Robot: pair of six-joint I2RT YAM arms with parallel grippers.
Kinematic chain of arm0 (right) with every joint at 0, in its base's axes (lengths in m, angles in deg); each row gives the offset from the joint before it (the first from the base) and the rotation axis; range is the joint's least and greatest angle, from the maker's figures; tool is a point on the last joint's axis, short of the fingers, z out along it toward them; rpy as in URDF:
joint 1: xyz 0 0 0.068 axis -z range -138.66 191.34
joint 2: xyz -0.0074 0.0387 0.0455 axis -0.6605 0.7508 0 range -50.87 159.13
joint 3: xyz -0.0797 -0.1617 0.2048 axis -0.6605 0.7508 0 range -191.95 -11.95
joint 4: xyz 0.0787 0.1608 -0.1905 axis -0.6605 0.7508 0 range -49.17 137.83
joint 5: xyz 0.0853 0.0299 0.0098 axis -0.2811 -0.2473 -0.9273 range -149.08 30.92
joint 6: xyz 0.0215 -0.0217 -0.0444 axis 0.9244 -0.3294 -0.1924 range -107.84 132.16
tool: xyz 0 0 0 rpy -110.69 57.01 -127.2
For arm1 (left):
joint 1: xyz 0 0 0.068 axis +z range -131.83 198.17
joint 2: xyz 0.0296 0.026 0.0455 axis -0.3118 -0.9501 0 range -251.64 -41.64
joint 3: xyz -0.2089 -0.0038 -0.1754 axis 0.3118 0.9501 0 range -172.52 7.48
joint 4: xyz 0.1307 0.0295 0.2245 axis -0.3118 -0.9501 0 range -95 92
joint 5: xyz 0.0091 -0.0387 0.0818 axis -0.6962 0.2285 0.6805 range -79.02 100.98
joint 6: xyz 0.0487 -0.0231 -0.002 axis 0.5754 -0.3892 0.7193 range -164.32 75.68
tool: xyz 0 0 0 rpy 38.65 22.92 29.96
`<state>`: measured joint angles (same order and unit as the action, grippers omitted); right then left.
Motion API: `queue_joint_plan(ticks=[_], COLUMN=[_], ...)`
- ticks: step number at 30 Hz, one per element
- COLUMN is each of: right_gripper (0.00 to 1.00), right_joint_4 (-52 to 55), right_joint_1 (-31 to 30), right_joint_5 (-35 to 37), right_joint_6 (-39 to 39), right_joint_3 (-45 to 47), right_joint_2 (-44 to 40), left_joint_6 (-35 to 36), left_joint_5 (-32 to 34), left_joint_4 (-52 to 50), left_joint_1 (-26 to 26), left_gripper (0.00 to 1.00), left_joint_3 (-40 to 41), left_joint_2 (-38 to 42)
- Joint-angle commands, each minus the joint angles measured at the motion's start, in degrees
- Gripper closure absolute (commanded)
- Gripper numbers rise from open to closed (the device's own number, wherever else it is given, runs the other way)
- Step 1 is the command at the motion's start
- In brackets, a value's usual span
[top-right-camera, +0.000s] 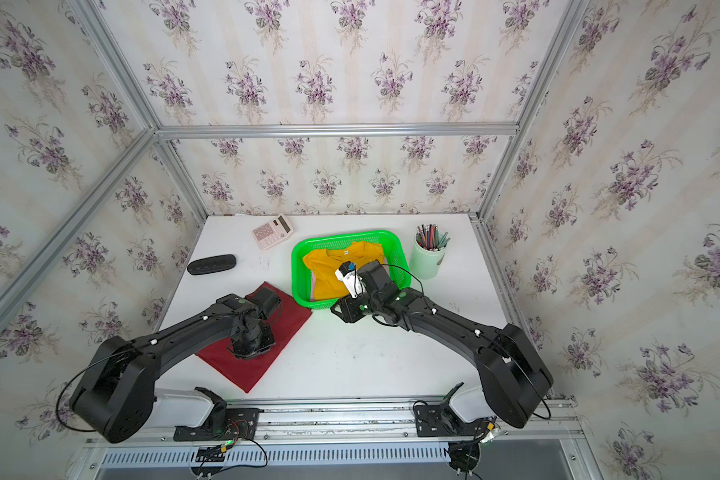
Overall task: Put the folded t-shirts into the basket
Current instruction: Move the T-shirt to the center of the board, then move the bin to the center of the board, then pick up the T-shirt from the center of the board.
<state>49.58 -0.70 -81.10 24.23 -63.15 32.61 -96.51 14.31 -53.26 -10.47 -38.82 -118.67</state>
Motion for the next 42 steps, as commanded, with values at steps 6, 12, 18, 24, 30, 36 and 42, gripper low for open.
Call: queue_joint_plan(ticks=[6, 12, 18, 24, 30, 36, 42], right_gripper=[0.56, 0.57, 0.56, 0.51, 0.49, 0.42, 0.41], right_joint_4=[-15.4, -29.6, -29.9, -27.3, -23.7, -22.5, -21.5], right_joint_1=[-0.1, 0.0, 0.0, -1.2, -4.5, -6.0, -6.7], right_joint_5=[7.5, 12.6, 8.0, -5.9, -6.8, 0.5, 1.7], right_joint_6=[7.9, 7.0, 2.4, -0.4, -5.0, -5.2, -5.6], right_joint_3=[-0.7, -4.1, -11.8, -11.6, -9.5, -15.3, -17.2], right_joint_2=[8.0, 15.5, 23.1, 23.5, 25.1, 31.0, 35.5], left_joint_6=[-0.2, 0.6, 0.6, -0.2, -0.5, -2.0, -2.5], left_joint_5=[10.8, 7.6, 6.9, 4.9, 3.7, 4.6, 4.9], left_joint_4=[-15.4, -13.9, -12.9, -11.8, -9.6, -8.0, -6.1], left_joint_1=[6.7, 22.2, 28.0, 33.6, 37.2, 39.1, 40.5], left_gripper=[0.48, 0.45, 0.45, 0.45, 0.46, 0.45, 0.45], left_joint_3=[-10.3, -3.9, 0.9, 2.1, 2.3, 3.9, 5.5], left_joint_2=[7.8, 16.8, 20.1, 17.3, 14.9, 14.2, 14.1])
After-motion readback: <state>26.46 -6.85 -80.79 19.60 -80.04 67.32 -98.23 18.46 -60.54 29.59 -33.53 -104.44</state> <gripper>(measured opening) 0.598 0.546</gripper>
